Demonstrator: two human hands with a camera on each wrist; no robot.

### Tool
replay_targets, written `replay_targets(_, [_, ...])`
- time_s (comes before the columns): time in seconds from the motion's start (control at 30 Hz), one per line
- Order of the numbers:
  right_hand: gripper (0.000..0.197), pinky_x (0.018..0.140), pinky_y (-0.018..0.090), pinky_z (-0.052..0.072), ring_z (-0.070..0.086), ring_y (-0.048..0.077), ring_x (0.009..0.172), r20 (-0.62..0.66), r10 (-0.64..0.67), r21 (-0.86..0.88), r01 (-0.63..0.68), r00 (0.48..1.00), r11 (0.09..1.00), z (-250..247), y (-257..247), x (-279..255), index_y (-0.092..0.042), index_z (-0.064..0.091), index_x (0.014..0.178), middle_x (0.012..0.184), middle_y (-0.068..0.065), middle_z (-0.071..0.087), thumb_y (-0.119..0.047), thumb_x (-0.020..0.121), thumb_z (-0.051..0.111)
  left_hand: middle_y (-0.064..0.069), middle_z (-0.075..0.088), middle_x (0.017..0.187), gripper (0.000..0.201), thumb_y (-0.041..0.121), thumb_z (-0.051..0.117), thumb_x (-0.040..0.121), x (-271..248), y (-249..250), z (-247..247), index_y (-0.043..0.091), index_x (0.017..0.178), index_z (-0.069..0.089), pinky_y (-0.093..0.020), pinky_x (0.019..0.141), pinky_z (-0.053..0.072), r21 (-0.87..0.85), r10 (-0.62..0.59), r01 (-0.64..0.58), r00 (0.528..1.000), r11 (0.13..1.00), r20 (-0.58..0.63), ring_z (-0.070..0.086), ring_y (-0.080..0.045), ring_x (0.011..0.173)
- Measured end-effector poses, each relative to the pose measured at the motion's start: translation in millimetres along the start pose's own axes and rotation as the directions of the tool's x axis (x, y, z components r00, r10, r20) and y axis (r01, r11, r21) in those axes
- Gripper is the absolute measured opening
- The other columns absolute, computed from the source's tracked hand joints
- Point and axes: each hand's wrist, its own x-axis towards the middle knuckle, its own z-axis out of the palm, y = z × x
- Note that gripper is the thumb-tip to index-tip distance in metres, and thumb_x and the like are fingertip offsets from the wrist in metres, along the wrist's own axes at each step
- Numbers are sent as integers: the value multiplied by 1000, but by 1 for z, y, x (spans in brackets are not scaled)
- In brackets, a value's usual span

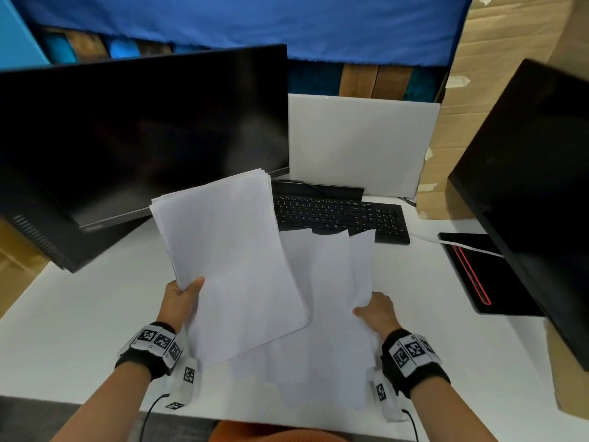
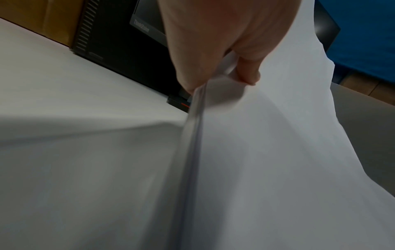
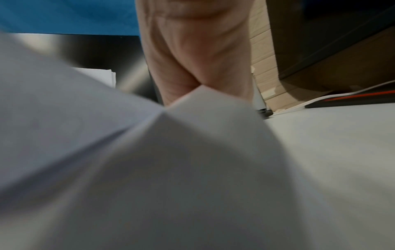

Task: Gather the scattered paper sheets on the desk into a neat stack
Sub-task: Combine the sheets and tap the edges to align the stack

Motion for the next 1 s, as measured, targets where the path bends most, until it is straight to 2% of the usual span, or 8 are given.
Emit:
replay_targets(0.1, [29,78,31,49,59,36,105,-4,14,-14,-14,1000,1000,6,-4,-3,11,59,107,113,25,63,2,79,57,-29,58,119,32,10,53,88,-3,0,-1,-7,116,53,-37,90,42,-3,3,-3,1000,1000,-13,57,-36,105])
replay_targets(0.27, [42,91,34,48,56,34,112,48,115,30,-117,992,993,6,3,-6,9,53,115,122,19,58,-3,76,65,-29,58,121,36,12,54,88,-6,0,-7,-7,118,52,-38,92,41,9,10,-10,1000,1000,-17,56,-40,111])
replay_targets(0.37, [36,86,34,49,60,34,105,46,80,29,-81,996,996,-5,9,-7,9,59,109,116,23,63,-4,76,65,-28,58,120,35,12,54,88,-8,0,-13,-7,118,52,-38,92,42,14,4,-4,1000,1000,-28,55,-41,112])
replay_targets(0.53, [34,91,41,49,62,38,103,-154,77,227,-41,985,973,-57,22,-2,10,61,107,112,27,64,-1,75,68,-28,57,122,36,12,54,88,-7,4,-26,-6,119,51,-41,95,42,11,6,-6,997,1000,-79,55,-41,111])
replay_targets(0.63, [46,95,43,47,61,38,106,-250,121,352,-26,961,935,-87,25,1,12,55,115,118,28,62,-3,74,70,-29,57,121,36,11,54,88,-5,7,-28,-8,118,51,-40,94,42,27,15,-13,995,1000,-96,55,-42,112])
replay_targets(0.87, [46,92,32,40,56,33,113,-399,58,606,215,915,766,-131,5,-18,8,49,125,129,23,55,2,80,62,-32,59,117,33,10,53,88,-4,16,-10,-8,115,53,-41,91,43,30,9,-7,997,1000,-79,56,-45,110])
replay_targets(0.93, [48,91,30,41,57,26,106,-403,35,647,258,914,717,-138,1,-23,6,49,127,130,19,55,0,81,62,-32,60,111,32,9,52,88,-5,21,-1,-9,114,53,-39,87,43,28,14,-12,998,1000,-57,55,-47,110])
replay_targets(1.0, [46,78,21,50,62,18,92,-371,14,706,272,928,654,-140,-3,-27,5,49,127,125,14,57,0,83,60,-32,60,110,31,8,51,88,-7,29,7,-11,113,53,-37,83,41,28,24,-24,999,999,-22,57,-46,105])
